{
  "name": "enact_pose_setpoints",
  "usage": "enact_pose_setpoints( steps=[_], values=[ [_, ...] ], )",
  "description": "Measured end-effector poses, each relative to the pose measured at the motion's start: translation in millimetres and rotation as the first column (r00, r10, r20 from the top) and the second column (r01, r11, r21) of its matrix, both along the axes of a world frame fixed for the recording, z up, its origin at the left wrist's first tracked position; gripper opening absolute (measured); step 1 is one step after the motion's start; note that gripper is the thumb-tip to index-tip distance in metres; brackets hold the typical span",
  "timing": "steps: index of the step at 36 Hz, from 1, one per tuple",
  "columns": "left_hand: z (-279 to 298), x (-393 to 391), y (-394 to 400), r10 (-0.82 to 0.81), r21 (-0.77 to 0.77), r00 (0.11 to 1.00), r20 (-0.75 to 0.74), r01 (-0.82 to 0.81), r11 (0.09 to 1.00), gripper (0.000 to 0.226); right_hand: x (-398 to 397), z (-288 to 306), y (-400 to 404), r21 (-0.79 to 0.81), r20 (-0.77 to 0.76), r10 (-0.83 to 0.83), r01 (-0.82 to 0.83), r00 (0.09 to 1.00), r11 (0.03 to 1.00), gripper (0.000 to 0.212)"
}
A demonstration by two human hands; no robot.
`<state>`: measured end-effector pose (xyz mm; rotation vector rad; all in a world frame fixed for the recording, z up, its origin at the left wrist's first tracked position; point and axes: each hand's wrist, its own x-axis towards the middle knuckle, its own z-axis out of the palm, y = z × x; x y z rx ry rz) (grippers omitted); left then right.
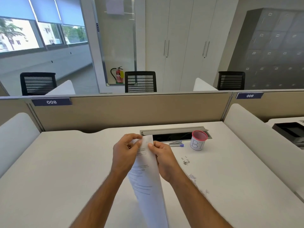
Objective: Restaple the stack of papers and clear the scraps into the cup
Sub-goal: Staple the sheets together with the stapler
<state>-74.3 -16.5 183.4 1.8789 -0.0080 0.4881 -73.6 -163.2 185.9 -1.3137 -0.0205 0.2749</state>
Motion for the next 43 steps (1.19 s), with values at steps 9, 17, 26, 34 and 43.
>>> enact_pose_setpoints(
  steps=[9, 17, 26, 34, 43],
  values=[
    [1, 5, -3, -0.018, 0.045, 0.999, 0.026, 0.017, 0.999, 0.013, 2, -4, -1, 0.068, -0.023, 0.006, -0.005, 1.0, 0.998, 0.026],
    [-6, 8, -7, -0.001, 0.019, 1.0, 0.004, 0.001, 1.0, 0.011, 8, -12, 6, -0.076, 0.076, -0.131, 0.137, 0.988, 0.988, 0.018],
    [-7, 11, -9, 0.013, 0.032, 1.0, 0.006, -0.014, 0.999, 0.01, 12, -14, 8, -0.117, 0.09, -0.191, 0.201, 0.977, 0.973, 0.025],
    [-16, 11, -10, 0.0, 0.146, 1.0, 0.031, -0.004, 0.989, 0.012, 16, -16, 6, -0.023, -0.025, -0.199, 0.199, 0.98, 0.98, 0.027],
    [-25, 6, -24, -0.064, 0.344, 0.998, -0.01, 0.063, 0.937, 0.044, 26, -4, 17, -0.157, 0.112, -0.301, 0.316, 0.947, 0.936, 0.032]
  ],
)
